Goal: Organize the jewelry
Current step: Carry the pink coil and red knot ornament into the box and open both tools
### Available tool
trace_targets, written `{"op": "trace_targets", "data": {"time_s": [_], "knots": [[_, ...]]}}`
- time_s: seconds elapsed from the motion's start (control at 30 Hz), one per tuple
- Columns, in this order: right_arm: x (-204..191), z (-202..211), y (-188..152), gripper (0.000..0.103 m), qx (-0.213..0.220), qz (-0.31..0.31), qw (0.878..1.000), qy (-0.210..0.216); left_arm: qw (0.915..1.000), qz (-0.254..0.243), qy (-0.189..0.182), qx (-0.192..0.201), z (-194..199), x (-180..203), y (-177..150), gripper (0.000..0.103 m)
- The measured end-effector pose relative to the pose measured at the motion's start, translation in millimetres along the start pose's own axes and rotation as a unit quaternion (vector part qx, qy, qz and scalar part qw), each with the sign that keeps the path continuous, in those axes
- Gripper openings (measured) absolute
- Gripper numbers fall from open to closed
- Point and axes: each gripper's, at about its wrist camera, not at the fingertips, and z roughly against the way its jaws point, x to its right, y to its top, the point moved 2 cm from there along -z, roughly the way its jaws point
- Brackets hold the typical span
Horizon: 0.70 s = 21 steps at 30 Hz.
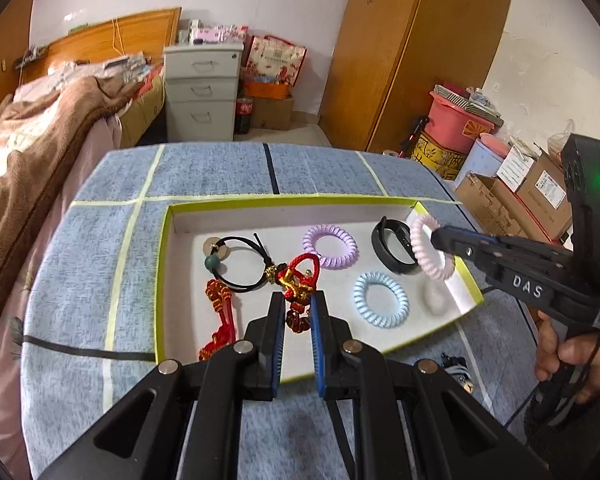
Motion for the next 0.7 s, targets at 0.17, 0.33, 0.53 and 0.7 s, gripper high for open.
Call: {"op": "trace_targets", "data": {"time_s": [0.17,0.33,0.53,0.7], "knots": [[18,-7,2,0.010,-0.011,-0.009,1.000,-0.020,0.9999,-0.002,0.006,-0.008,-12,-1,0,0.013],[24,-6,-5,0.010,-0.026,0.010,0.999,-0.034,0.9998,-0.004,0.003,-0.021,-21,0,-5,0.013],[19,-2,-17,0.010,-0.041,0.042,0.998,-0.037,0.9996,-0.007,0.002,-0.027,-23,4,-8,0.013],[16,-9,-25,0.010,-0.059,0.051,0.996,-0.037,0.9994,-0.009,0.002,-0.035,-28,7,-11,0.013]]}}
